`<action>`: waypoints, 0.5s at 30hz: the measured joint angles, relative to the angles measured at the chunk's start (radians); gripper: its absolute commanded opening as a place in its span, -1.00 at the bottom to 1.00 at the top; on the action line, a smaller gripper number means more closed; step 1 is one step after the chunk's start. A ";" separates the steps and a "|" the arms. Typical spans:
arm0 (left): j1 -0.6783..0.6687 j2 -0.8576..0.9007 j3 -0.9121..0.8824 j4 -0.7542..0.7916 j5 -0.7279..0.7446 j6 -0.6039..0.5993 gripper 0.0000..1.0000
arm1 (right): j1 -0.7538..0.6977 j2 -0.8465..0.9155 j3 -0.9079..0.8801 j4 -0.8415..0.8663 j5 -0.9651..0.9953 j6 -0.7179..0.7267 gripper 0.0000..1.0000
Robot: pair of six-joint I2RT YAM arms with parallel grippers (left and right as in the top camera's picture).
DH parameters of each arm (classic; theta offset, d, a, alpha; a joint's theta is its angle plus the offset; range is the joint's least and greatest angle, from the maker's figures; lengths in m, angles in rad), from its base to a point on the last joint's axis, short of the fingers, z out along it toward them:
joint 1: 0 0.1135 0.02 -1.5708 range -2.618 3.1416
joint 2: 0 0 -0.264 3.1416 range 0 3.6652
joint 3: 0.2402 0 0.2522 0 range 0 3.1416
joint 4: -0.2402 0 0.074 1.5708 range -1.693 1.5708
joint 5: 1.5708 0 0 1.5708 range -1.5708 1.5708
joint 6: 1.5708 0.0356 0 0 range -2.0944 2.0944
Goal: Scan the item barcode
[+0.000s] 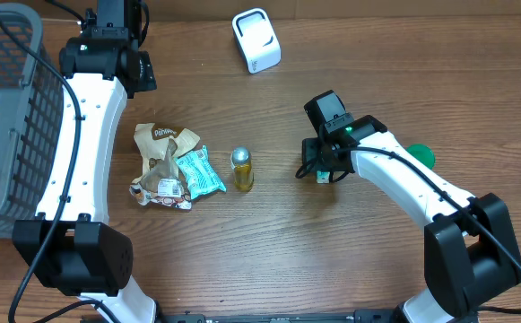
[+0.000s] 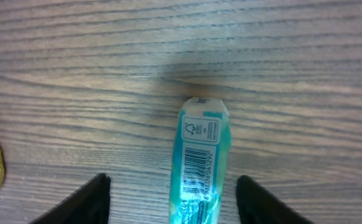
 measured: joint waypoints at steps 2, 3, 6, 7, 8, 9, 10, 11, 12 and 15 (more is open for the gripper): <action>0.000 0.000 0.000 0.000 0.000 0.000 0.99 | 0.000 0.000 0.000 0.002 -0.002 0.000 0.49; 0.000 0.000 0.000 0.000 0.000 0.000 0.99 | 0.000 0.000 0.000 0.002 -0.002 -0.001 0.48; 0.000 0.000 0.000 0.000 0.000 0.000 0.99 | 0.000 0.000 0.000 0.005 -0.002 0.000 0.62; 0.000 0.000 0.000 0.000 0.000 0.000 0.99 | 0.000 0.000 0.000 0.005 -0.002 0.000 0.95; 0.000 0.000 0.000 0.000 0.000 0.000 0.99 | 0.000 0.000 0.000 0.005 -0.001 -0.001 1.00; 0.000 0.000 0.000 0.000 0.000 0.000 0.99 | -0.001 0.000 0.000 0.010 0.001 -0.001 1.00; 0.000 0.000 0.000 0.000 0.000 0.000 0.99 | -0.002 0.000 0.000 0.014 0.001 0.000 1.00; 0.000 0.000 0.000 0.000 0.000 0.000 0.99 | -0.006 0.000 0.000 0.026 0.002 -0.001 1.00; 0.000 0.000 0.000 0.000 0.000 0.000 0.99 | -0.015 0.000 0.000 0.038 -0.003 -0.001 1.00; 0.000 0.000 0.000 0.000 0.000 0.000 0.99 | -0.039 0.000 0.000 0.047 -0.014 -0.001 0.71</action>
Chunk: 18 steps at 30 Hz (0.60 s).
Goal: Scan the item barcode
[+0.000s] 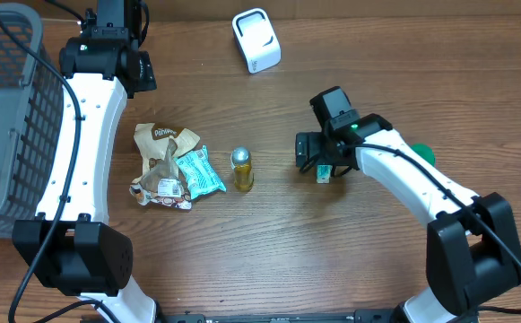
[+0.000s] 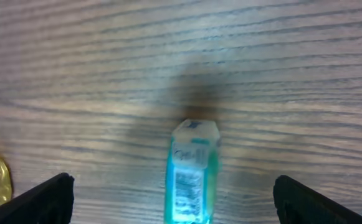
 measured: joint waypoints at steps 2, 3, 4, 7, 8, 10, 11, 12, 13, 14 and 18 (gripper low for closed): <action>0.000 0.000 0.000 0.000 0.000 0.000 0.99 | -0.024 0.000 0.000 0.003 -0.014 -0.002 0.18; 0.000 0.000 0.000 0.000 0.000 0.000 0.99 | -0.037 0.000 0.000 0.006 -0.020 -0.002 -0.14; 0.000 0.000 0.000 0.000 0.000 0.000 0.99 | -0.058 0.000 0.000 0.006 -0.031 0.001 -0.50; 0.000 0.000 0.000 0.000 0.000 0.000 0.99 | -0.094 0.000 0.000 -0.014 -0.043 0.003 -0.92; 0.000 0.000 0.000 0.000 0.000 0.000 0.99 | -0.102 0.000 0.000 -0.023 -0.045 0.005 -0.93; 0.000 0.000 0.000 0.000 0.000 0.000 0.99 | -0.117 0.000 0.000 -0.040 -0.051 0.003 -0.93; 0.000 0.000 0.000 0.000 0.000 0.000 0.99 | -0.121 0.000 0.000 -0.048 -0.052 0.001 -0.93; 0.000 0.000 0.000 0.000 0.000 0.000 0.99 | -0.125 0.000 0.000 -0.053 -0.052 0.001 -0.93; 0.000 0.000 0.000 0.000 0.000 0.000 0.99 | -0.125 0.000 0.000 -0.056 -0.053 0.001 -0.93; 0.000 0.000 0.000 0.000 0.000 0.000 0.99 | -0.125 0.000 0.000 -0.063 -0.053 0.001 -0.93; 0.000 0.000 0.000 0.000 0.000 0.000 0.99 | -0.125 0.000 0.000 -0.088 -0.061 0.001 -0.93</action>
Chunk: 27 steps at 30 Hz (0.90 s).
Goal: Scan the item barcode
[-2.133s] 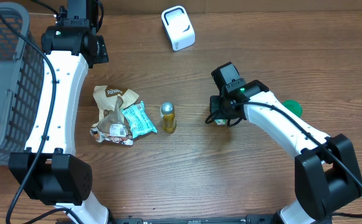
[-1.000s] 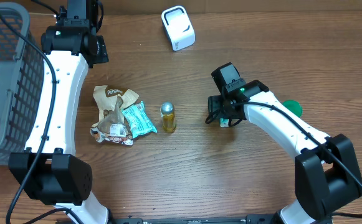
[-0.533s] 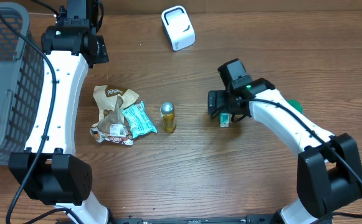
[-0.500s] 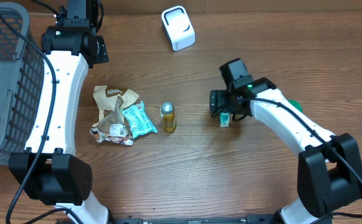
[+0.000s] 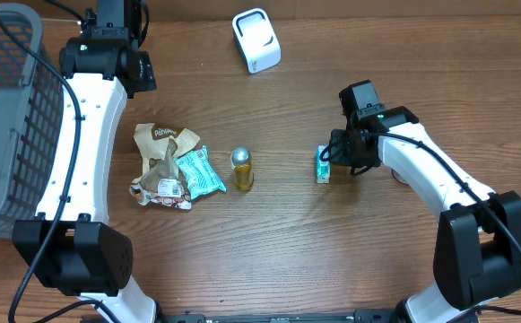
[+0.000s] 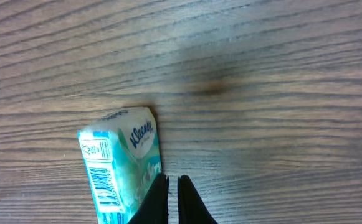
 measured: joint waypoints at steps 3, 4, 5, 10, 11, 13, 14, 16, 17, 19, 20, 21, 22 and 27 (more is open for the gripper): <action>0.000 0.000 0.000 0.000 0.000 0.000 0.99 | 0.000 0.000 -0.003 0.003 -0.019 -0.001 -0.93; 0.000 0.000 0.000 0.000 0.000 0.000 0.99 | 0.000 0.000 -0.010 0.004 -0.032 0.000 -0.93; 0.000 0.000 0.000 0.000 0.000 0.000 0.99 | 0.000 0.000 -0.014 0.004 -0.037 0.000 -0.93; 0.000 0.000 0.000 0.000 0.000 0.000 0.99 | 0.000 0.000 -0.021 0.014 -0.087 0.000 -0.93; 0.000 0.000 0.000 0.000 0.000 0.000 0.99 | 0.000 0.000 -0.021 0.020 -0.112 0.000 -0.93; 0.000 0.000 0.000 0.000 0.000 0.000 0.99 | 0.000 0.000 -0.021 0.029 -0.146 -0.001 -0.93; 0.000 0.000 0.000 0.000 0.000 0.000 0.99 | 0.000 0.000 -0.021 0.031 -0.157 -0.001 -0.93; 0.000 0.000 0.000 0.000 0.000 0.000 0.99 | 0.000 0.000 -0.021 0.037 -0.175 -0.001 -0.92; 0.000 0.000 0.000 0.000 0.000 0.000 0.99 | 0.000 0.000 -0.021 0.036 -0.185 -0.001 -0.91; 0.000 0.000 0.000 0.000 0.000 0.000 0.99 | 0.000 0.000 -0.021 0.044 -0.190 -0.005 -0.86; 0.000 0.000 0.000 0.000 0.000 0.000 0.99 | 0.000 0.000 -0.021 0.051 -0.193 -0.010 -0.86; 0.000 0.000 0.000 0.000 0.000 0.000 0.99 | 0.000 0.000 -0.022 0.074 -0.193 -0.024 -0.86; 0.000 0.000 0.000 0.000 0.000 0.000 0.99 | 0.000 0.000 -0.024 0.105 -0.191 -0.031 -0.86; 0.000 0.000 0.000 0.000 0.000 0.000 0.99 | 0.000 0.000 -0.024 0.190 -0.139 -0.045 -0.86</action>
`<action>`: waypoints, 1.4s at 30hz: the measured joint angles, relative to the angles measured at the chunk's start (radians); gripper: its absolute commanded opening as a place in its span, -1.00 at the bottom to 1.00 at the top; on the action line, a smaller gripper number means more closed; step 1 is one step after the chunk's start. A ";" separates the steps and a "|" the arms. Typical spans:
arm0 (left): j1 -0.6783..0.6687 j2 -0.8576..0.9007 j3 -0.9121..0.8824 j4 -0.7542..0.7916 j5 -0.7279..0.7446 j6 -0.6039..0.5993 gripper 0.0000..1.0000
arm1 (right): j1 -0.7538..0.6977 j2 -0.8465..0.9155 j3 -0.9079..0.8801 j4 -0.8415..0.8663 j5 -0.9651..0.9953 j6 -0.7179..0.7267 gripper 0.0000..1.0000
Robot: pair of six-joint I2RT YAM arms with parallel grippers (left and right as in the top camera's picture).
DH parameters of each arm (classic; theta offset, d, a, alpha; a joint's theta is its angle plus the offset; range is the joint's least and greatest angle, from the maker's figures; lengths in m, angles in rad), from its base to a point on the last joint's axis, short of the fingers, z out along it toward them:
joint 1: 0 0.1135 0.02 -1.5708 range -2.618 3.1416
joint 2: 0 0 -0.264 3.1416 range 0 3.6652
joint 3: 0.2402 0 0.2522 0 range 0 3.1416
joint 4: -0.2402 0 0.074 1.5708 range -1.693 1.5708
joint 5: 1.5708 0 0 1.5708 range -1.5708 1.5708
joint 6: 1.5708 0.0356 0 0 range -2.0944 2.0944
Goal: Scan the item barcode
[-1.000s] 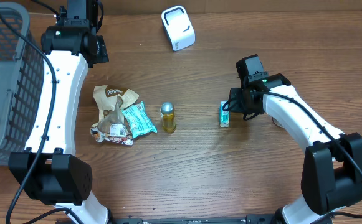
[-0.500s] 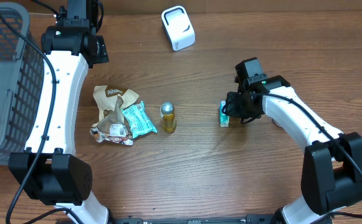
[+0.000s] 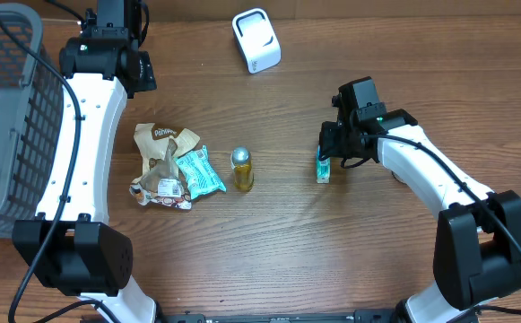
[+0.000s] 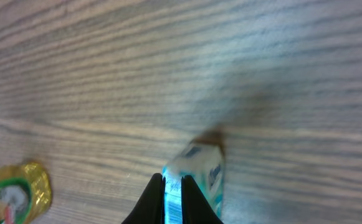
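Note:
A small teal-and-white tissue pack (image 3: 323,167) lies on the wooden table, its barcode label facing up. My right gripper (image 3: 326,151) hangs over the pack's far end with its jaws shut. In the right wrist view the two black fingertips (image 4: 157,198) stand close together in front of the blurred pack (image 4: 205,169), and my right gripper (image 4: 172,190) has only a thin slit between them. The white scanner (image 3: 256,40) stands at the back of the table. My left arm reaches to the top edge, where my left gripper (image 3: 109,11) is cut off by the frame.
A gold-capped item (image 3: 242,169) lies left of the pack and shows as well in the right wrist view (image 4: 19,193). Crumpled snack bags (image 3: 163,166) and a teal packet (image 3: 199,172) lie further left. A grey basket (image 3: 0,117) fills the left edge.
My right gripper was shut beside the pack's right side and is now a little further left, over the pack's far end. The pack lies where it was.
My right gripper first stood open astride the pack, then wider open over it. Then it was shut and off to the pack's right, the pack lying free. Now it is shut over the pack's far end. The left arm has not moved.

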 measured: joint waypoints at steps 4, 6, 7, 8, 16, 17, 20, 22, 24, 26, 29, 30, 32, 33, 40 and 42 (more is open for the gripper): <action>0.000 0.000 0.000 0.000 0.000 0.000 0.99 | -0.010 0.000 0.000 -0.027 0.038 -0.005 -0.84; 0.000 0.000 0.000 0.000 0.000 0.000 0.99 | -0.014 0.000 0.000 -0.053 0.048 -0.005 -0.83; 0.000 0.000 0.000 0.000 0.000 0.000 0.99 | -0.017 0.000 0.000 -0.071 0.053 -0.005 -0.81; 0.000 0.000 0.000 0.000 0.000 0.000 0.99 | -0.017 0.000 0.000 -0.082 0.056 -0.005 -0.80; 0.000 0.000 0.000 0.000 0.000 0.000 0.99 | -0.018 0.000 0.000 -0.143 0.061 -0.007 -0.80; 0.000 0.000 0.000 0.000 0.000 0.000 0.99 | -0.018 0.000 0.000 -0.145 0.061 -0.007 -0.80; 0.000 0.000 0.000 0.000 0.000 0.000 0.99 | -0.018 0.000 0.000 -0.147 0.059 -0.007 -0.80; 0.000 0.000 0.000 0.000 0.000 0.000 0.99 | -0.018 0.000 0.000 -0.148 0.055 -0.007 -0.80; 0.000 0.000 0.000 0.000 0.000 0.000 0.99 | -0.017 0.000 0.000 -0.156 0.051 -0.006 -0.79; 0.000 0.000 0.000 0.000 0.000 0.000 0.99 | -0.017 0.000 -0.002 -0.161 0.045 -0.007 -0.79; 0.000 0.000 0.000 0.000 0.000 0.000 0.99 | -0.017 0.000 -0.011 -0.159 0.043 -0.007 -0.79; 0.000 0.000 0.000 0.000 0.000 0.000 0.99 | -0.017 0.000 -0.015 -0.161 0.043 -0.007 -0.79; 0.000 0.000 0.000 0.000 0.000 0.000 0.99 | -0.017 0.000 -0.021 -0.161 0.041 -0.007 -0.79; 0.000 0.000 0.000 0.000 0.000 0.000 0.99 | -0.017 0.000 -0.031 -0.157 0.040 -0.007 -0.79; 0.000 0.000 0.000 0.000 0.000 0.000 0.99 | -0.017 0.000 -0.068 -0.121 0.002 -0.007 -0.81; 0.000 0.000 0.000 0.000 0.000 0.000 0.99 | -0.017 0.000 -0.068 -0.109 -0.053 -0.007 -0.81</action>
